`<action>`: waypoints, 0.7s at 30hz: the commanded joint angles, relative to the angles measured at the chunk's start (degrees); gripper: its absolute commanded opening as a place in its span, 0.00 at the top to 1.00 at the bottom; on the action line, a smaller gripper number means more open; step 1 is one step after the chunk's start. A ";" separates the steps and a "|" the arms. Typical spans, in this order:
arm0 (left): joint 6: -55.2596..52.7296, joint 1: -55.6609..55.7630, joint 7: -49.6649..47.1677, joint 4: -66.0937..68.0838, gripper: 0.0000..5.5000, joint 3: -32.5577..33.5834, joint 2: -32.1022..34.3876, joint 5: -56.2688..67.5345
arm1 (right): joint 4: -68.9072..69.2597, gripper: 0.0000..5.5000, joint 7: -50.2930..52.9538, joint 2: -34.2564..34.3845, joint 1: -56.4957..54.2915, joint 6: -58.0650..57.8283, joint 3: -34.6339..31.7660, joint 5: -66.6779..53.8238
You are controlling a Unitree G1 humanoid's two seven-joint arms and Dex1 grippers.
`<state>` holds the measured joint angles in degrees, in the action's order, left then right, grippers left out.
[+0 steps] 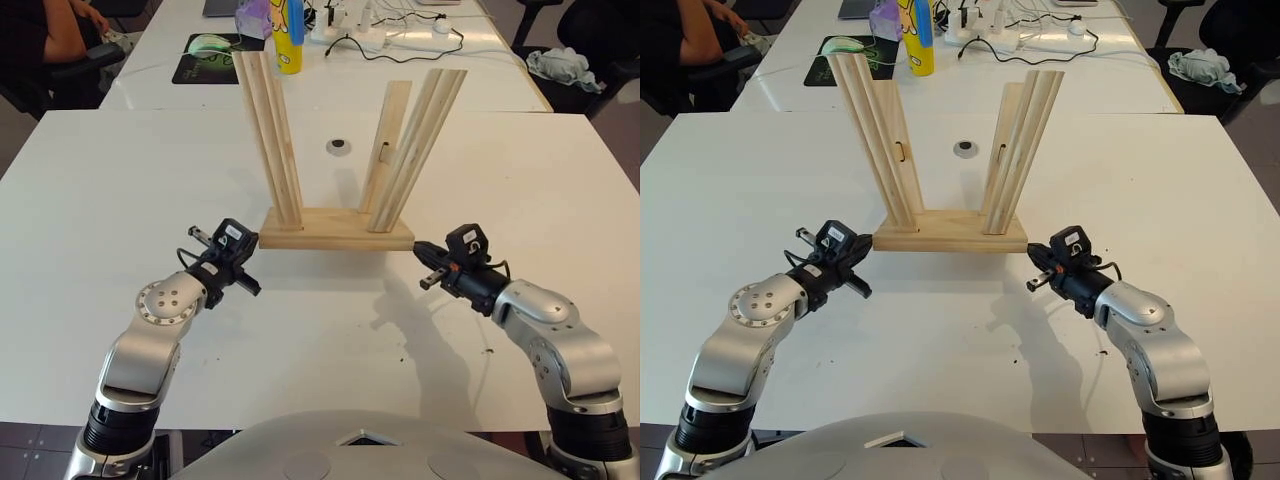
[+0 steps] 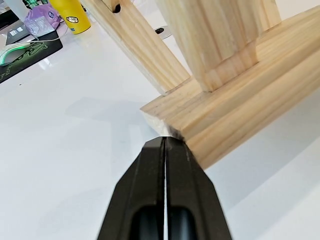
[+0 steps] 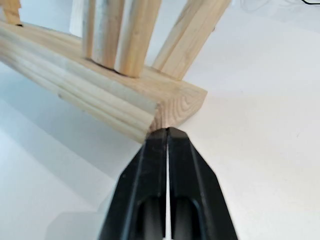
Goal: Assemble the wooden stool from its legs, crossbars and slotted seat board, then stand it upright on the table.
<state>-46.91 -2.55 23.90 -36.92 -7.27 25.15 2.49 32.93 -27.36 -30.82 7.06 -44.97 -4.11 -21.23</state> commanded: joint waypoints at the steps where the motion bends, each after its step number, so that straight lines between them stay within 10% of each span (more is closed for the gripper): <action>1: -1.66 2.78 2.74 -3.25 1.00 -0.69 -0.09 3.93 | 3.30 1.00 -2.81 0.24 -2.88 -1.01 0.62 -4.48; 21: -6.68 6.29 3.02 -6.14 1.00 1.50 1.83 8.13 | 7.48 1.00 -1.48 1.30 -5.63 -6.53 -3.02 -8.84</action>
<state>-52.90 2.46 24.36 -41.01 -3.61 27.86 6.79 37.79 -27.15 -30.53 3.44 -51.28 -8.56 -25.85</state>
